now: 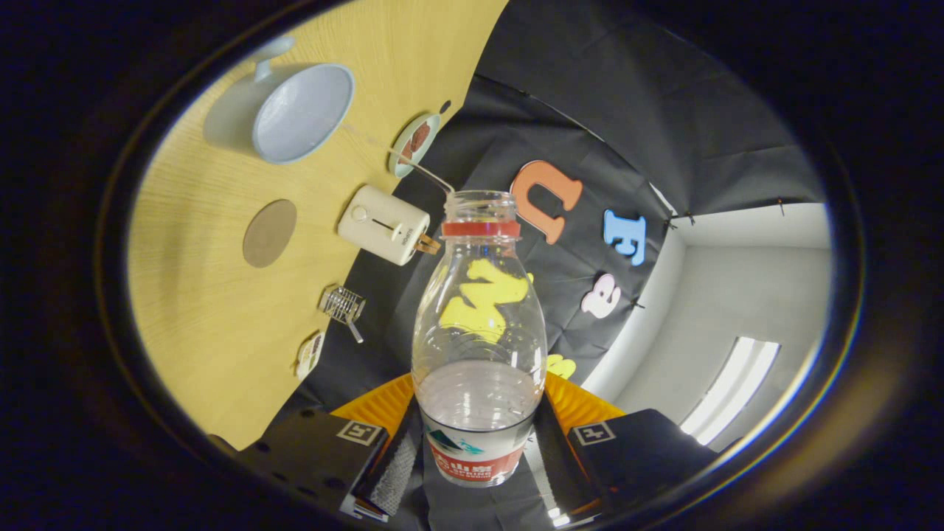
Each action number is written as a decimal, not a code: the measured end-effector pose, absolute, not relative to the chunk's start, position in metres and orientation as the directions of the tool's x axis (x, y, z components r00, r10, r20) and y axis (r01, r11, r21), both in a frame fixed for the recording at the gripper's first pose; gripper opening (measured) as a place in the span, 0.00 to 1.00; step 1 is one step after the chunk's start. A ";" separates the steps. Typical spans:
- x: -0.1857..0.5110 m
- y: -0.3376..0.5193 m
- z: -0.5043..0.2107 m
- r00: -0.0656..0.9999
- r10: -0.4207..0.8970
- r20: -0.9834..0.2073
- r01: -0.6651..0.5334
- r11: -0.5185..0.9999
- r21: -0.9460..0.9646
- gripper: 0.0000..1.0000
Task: Take the bottle from table, then pour the juice into the cup, finally place the bottle on the coaster
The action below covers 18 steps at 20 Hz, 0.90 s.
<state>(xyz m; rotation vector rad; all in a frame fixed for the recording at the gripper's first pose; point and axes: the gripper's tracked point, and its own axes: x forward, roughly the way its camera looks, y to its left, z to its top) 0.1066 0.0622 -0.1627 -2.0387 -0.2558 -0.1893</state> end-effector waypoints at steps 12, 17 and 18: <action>0.106 0.067 -0.149 0.954 0.129 0.271 0.299 -0.494 -0.816 0.79; 0.104 0.067 -0.148 0.952 0.128 0.278 0.304 -0.494 -0.815 0.79; 0.105 0.067 -0.149 0.952 0.131 0.277 0.305 -0.495 -0.813 0.79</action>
